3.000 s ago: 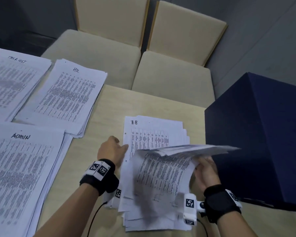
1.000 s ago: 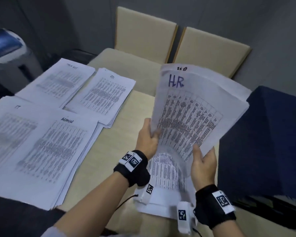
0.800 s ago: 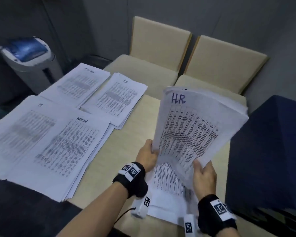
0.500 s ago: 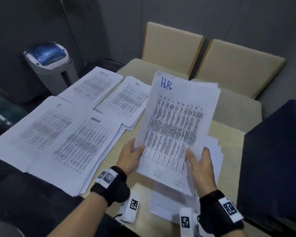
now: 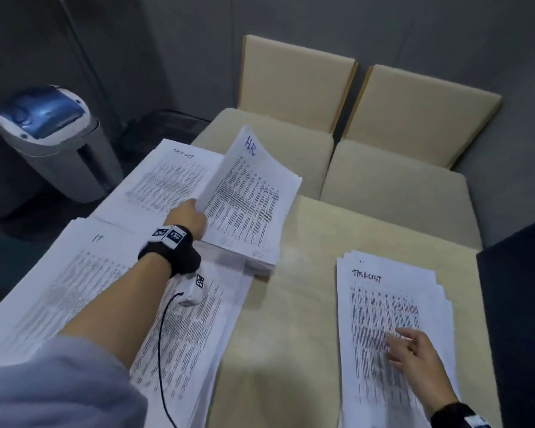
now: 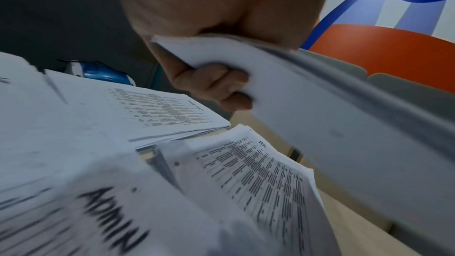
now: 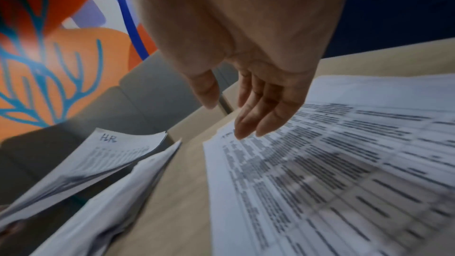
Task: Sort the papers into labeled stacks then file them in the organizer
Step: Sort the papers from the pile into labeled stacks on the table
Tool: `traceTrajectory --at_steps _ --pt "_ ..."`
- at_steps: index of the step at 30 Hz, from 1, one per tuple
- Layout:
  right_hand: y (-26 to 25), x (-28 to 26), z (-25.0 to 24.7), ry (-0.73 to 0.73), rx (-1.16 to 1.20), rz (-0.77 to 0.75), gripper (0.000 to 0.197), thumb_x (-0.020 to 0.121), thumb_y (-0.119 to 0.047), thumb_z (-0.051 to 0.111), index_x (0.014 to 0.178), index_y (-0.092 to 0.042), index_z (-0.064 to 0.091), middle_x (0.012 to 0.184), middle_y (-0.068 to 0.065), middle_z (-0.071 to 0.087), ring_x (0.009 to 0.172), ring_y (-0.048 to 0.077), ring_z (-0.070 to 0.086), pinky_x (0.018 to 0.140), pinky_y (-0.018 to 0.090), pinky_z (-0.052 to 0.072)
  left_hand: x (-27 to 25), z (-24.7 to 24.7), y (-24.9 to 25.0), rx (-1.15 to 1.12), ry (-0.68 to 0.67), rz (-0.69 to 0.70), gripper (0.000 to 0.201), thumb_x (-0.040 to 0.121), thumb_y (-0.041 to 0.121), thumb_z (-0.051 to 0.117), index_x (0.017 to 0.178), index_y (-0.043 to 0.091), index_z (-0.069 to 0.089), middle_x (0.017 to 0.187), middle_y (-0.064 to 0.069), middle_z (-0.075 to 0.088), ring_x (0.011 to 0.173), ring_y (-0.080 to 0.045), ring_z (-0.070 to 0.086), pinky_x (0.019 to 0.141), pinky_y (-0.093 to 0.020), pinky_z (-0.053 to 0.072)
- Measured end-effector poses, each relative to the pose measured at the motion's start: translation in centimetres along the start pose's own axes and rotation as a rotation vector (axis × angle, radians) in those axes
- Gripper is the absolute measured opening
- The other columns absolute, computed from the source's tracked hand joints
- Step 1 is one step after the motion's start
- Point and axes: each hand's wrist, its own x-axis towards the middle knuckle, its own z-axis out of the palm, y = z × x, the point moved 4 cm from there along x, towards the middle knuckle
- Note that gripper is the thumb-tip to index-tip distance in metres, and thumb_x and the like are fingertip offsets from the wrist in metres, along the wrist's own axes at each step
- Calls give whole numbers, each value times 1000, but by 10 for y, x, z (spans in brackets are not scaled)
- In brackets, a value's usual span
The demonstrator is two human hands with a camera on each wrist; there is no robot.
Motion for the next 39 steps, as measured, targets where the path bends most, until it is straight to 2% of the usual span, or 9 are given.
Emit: traceTrajectory --at_steps 4,6,8,11,14,18,25,31,39 --pt "23 3 -15 103 -40 83 19 91 -7 65 108 -9 57 102 19 63 76 29 66 69 36 52 33 13 5 55 -67 -40 29 91 14 49 118 5 55 103 -16 62 84 -32 57 70 -35 47" --pt "34 5 -21 140 -56 113 19 89 -6 68 105 -8 60 97 19 64 72 28 67 60 31 57 38 14 3 23 16 -144 41 92 26 54 126 5 46 122 -21 55 102 -37 56 86 -44 48" --pt "41 9 -27 166 -92 121 18 86 -10 72 102 -11 63 93 17 69 75 31 70 66 33 56 36 7 9 31 204 -197 55 92 39 57 131 4 40 133 -23 45 119 -39 46 98 -51 40" --pt "41 13 -38 211 -128 114 12 87 -6 69 95 -14 64 97 21 68 82 32 66 74 42 52 14 8 44 -51 316 -24 44 91 37 58 119 4 49 124 -18 48 112 -36 49 94 -48 39" --pt "34 13 -49 267 -184 92 8 89 -15 69 95 -14 65 99 13 68 90 30 62 80 36 46 -25 33 82 -204 223 158 27 89 30 60 106 10 57 115 -12 54 102 -31 55 90 -42 44" --pt "28 22 -60 268 -326 84 17 91 -22 65 106 -13 61 104 6 64 98 26 58 87 34 41 -90 99 112 -313 -50 206 15 89 26 61 96 13 60 102 -8 65 93 -26 62 83 -35 49" --pt "32 53 -79 183 -440 30 33 83 -19 74 111 -10 58 111 10 62 101 27 58 91 35 43 -185 210 128 -63 -457 85 39 91 32 59 121 8 56 116 -11 65 105 -28 62 87 -33 50" --pt "48 64 -96 129 -312 29 36 79 -24 79 107 -16 57 99 3 63 94 23 61 85 30 46 -216 221 160 84 -290 179 34 85 46 65 71 17 55 75 -1 63 68 -21 58 55 -25 41" --pt "60 68 -105 64 -204 60 32 72 -14 84 93 -16 59 84 3 63 74 18 60 70 34 52 -224 227 162 -67 -220 266 45 87 33 68 60 18 35 55 3 43 56 -20 42 48 -27 26"
